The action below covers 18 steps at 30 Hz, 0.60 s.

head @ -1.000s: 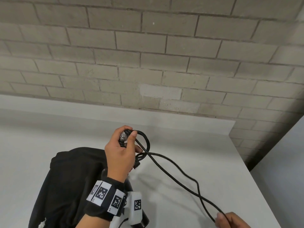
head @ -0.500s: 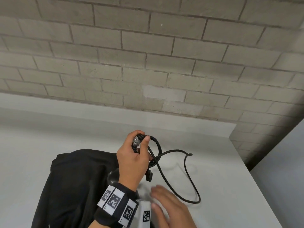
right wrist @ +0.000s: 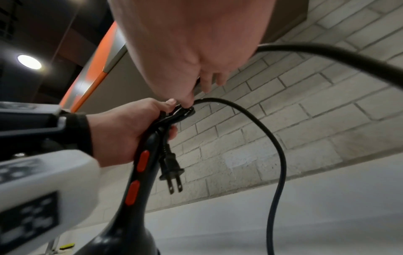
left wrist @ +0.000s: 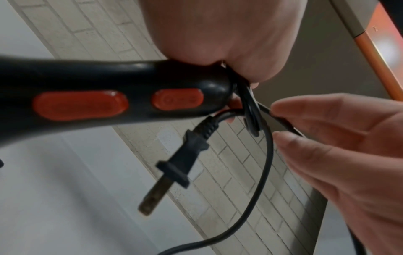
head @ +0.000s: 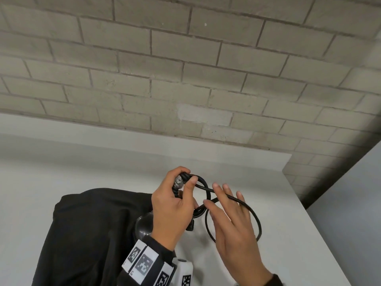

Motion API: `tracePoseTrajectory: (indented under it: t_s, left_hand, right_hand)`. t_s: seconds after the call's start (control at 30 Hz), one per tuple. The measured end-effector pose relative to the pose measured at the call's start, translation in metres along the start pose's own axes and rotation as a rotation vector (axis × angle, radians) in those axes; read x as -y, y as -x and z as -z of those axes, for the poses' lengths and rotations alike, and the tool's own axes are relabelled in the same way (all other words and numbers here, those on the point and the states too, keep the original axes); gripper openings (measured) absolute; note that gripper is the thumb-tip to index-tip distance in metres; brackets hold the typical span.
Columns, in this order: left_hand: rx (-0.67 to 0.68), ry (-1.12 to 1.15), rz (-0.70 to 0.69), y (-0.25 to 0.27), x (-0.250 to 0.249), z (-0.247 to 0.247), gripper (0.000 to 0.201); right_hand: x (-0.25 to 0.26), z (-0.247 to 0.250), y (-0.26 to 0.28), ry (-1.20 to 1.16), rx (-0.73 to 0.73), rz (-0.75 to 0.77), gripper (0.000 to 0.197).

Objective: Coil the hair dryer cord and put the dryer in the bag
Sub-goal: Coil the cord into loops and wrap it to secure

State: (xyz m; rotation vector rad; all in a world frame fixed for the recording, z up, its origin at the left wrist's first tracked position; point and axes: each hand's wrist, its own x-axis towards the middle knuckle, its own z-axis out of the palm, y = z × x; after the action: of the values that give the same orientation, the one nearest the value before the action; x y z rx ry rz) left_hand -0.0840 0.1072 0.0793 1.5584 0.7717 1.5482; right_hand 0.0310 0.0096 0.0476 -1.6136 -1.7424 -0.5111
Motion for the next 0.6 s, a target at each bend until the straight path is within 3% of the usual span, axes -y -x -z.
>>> tracePoseTrajectory:
  t_s: [0.13,0.23,0.37,0.47,0.53,0.6]
  left_hand:
    - [0.03,-0.004,-0.016,0.002,0.002,0.0,0.01]
    - [0.018,0.021,0.03,0.001,0.001,-0.001,0.01]
    - [-0.002,0.06,0.046,-0.003,0.0,0.0,0.012]
    - [0.039,0.002,-0.03,0.005,0.0,-0.002,0.006]
    - [0.076,-0.022,-0.068,0.013,0.002,-0.005,0.007]
    - [0.081,-0.034,-0.088,0.014,0.001,-0.006,0.009]
  right_hand:
    - [0.001,0.005,-0.005,0.08,0.081,-0.029,0.042]
    - [0.013,0.017,-0.005,0.023,-0.005,-0.106,0.015]
    - [0.031,0.033,0.018,-0.178,-0.101,-0.291,0.01]
    - [0.049,0.039,0.037,-0.368,-0.144,-0.623,0.007]
    - [0.057,0.041,0.043,-0.536,-0.258,-0.891,0.007]
    - [0.059,0.046,0.039,-0.654,-0.35,-0.997,0.018]
